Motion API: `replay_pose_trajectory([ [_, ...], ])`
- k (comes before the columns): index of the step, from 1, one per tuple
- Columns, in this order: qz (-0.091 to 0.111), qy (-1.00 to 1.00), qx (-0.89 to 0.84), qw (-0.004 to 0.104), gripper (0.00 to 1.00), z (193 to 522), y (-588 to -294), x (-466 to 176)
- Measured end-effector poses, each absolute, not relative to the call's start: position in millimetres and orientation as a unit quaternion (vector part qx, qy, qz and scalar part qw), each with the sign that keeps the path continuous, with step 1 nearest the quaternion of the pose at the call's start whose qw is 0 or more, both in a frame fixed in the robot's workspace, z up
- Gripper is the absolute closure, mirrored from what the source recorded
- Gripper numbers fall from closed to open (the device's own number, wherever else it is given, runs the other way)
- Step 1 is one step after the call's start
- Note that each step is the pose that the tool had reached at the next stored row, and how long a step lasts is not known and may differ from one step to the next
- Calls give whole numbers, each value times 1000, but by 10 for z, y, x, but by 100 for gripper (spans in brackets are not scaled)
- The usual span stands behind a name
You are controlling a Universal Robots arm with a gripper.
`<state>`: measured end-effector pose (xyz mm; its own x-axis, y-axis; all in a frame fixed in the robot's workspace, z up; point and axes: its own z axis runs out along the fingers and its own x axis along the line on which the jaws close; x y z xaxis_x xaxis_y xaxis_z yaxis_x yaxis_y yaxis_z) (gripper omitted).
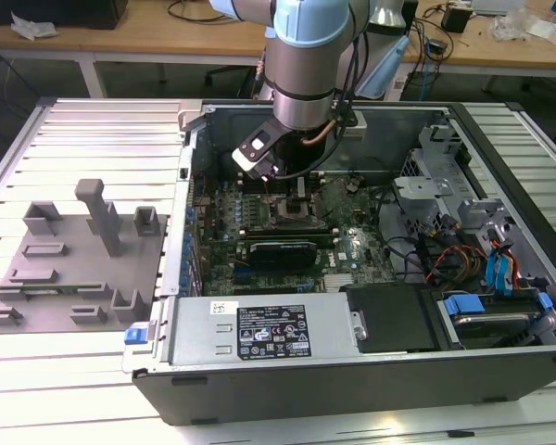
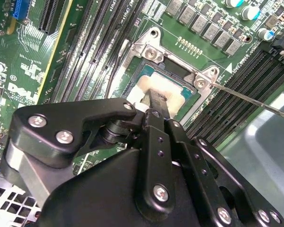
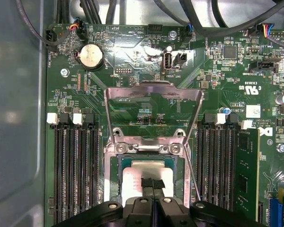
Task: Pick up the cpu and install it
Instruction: 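Place the cpu into insertion slot, then close the cpu cover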
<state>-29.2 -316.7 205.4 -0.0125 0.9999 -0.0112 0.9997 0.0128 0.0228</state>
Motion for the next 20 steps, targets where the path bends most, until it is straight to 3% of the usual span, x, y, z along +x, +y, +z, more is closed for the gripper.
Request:
replay_pose_trajectory([
  [11,2,712,703,13,89,2536,-3171,-294],
  [20,2,712,703,13,89,2581,-3170,-294],
])
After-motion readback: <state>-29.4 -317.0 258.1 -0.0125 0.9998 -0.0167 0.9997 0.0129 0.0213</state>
